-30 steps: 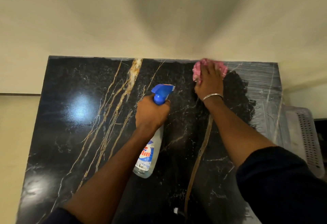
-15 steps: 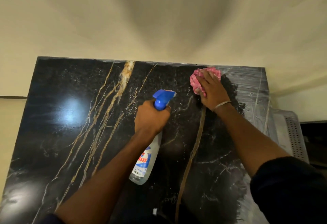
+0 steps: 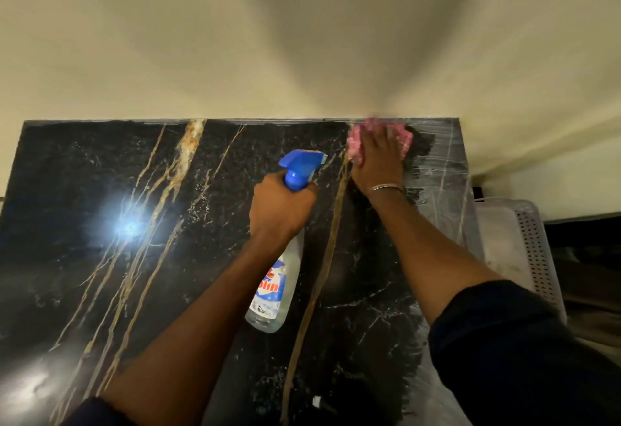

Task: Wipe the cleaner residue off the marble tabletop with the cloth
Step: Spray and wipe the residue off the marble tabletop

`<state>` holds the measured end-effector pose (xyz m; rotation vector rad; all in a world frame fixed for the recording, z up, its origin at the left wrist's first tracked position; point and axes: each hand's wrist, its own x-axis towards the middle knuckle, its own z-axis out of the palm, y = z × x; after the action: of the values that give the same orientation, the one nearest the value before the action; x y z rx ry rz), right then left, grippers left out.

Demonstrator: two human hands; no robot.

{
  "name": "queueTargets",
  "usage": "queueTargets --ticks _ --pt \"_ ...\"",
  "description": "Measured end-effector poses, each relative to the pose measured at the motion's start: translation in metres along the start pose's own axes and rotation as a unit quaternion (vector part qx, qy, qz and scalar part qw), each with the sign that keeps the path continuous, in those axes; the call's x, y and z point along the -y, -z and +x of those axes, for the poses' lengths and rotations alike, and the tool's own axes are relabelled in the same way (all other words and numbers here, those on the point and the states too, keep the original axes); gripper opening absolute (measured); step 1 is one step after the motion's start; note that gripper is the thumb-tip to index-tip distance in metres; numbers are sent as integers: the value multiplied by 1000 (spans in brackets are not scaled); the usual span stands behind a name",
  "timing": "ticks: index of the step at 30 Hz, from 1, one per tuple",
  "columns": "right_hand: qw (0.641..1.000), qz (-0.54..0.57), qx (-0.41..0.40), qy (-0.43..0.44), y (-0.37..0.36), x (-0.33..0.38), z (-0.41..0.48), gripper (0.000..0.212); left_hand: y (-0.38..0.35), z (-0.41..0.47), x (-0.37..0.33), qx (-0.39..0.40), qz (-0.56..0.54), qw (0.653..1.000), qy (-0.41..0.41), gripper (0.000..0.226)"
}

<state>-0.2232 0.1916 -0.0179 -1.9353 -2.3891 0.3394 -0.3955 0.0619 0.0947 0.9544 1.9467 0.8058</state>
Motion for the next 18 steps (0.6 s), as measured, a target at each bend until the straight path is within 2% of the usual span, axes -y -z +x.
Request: queueTargets --ticks 3,7,9,14,16,18 --pt "994 9 16 105 -5 23 2 69 -10 1 -12 -12 5 1000 -5 12" --pt "986 -1 16 165 3 0 9 62 -21 0 -21 -17 10 1000 -8 16" --pt "990 -7 7 140 11 -24 13 63 -23 -2 -23 -16 7 1000 -11 12" --pt "999 -25 -17 13 20 -81 12 71 -26 -10 -22 -13 10 1000 -17 13" --pt "999 -22 -3 -40 21 -85 10 75 -27 -14 -22 -14 9 1000 -17 13" --pt "998 -17 13 -54 20 -74 4 74 -29 -19 -23 -13 7 1000 -15 13"
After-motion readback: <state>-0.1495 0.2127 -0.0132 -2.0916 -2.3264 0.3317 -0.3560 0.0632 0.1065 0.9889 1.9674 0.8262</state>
